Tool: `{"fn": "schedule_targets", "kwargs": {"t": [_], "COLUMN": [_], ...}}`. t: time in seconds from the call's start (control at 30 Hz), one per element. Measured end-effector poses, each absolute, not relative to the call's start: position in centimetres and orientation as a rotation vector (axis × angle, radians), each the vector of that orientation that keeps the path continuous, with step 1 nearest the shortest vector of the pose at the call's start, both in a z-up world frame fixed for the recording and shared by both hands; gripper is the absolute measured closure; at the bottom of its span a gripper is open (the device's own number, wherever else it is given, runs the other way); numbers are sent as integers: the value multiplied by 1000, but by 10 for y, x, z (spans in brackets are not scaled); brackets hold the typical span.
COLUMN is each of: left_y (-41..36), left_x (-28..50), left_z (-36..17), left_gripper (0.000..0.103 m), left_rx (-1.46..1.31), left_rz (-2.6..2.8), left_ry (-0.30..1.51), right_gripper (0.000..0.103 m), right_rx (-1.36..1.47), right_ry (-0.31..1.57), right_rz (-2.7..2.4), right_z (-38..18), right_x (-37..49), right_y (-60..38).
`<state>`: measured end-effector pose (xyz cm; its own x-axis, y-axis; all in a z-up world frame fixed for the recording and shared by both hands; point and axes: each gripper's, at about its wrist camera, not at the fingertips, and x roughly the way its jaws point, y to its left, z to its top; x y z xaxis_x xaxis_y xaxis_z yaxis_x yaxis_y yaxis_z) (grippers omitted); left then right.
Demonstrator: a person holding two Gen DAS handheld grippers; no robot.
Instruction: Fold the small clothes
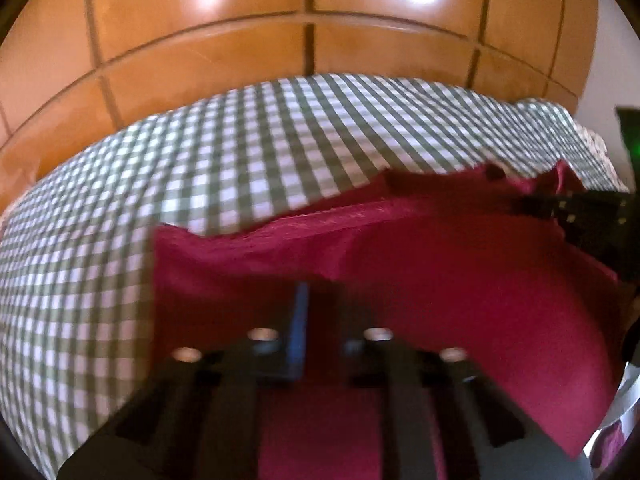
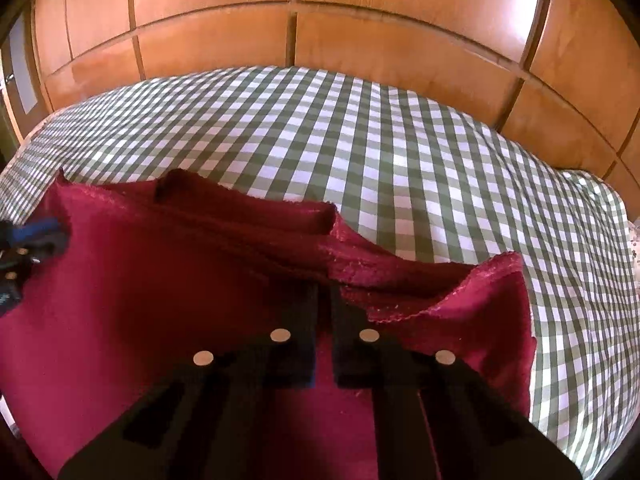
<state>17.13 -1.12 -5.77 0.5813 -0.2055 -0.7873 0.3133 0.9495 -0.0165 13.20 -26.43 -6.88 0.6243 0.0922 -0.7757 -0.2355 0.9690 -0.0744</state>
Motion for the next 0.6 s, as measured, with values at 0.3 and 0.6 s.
{"fn": "schedule_targets", "kwargs": {"t": [0.3,0.6], "left_y": [-13,-1], "left_x": [197,178], "left_z": [-66,-49], "left_gripper": [103,68], "left_rx": [93,46], "left_rz": [-204,-139], "left_ry": [895,869], "right_gripper": [103,73], "right_rx": [-127,-58], "right_ry": [839,856], "right_rz": [121,90], "right_z": [-64,-73], "right_x": [152,151], "right_y": [-270,-282]}}
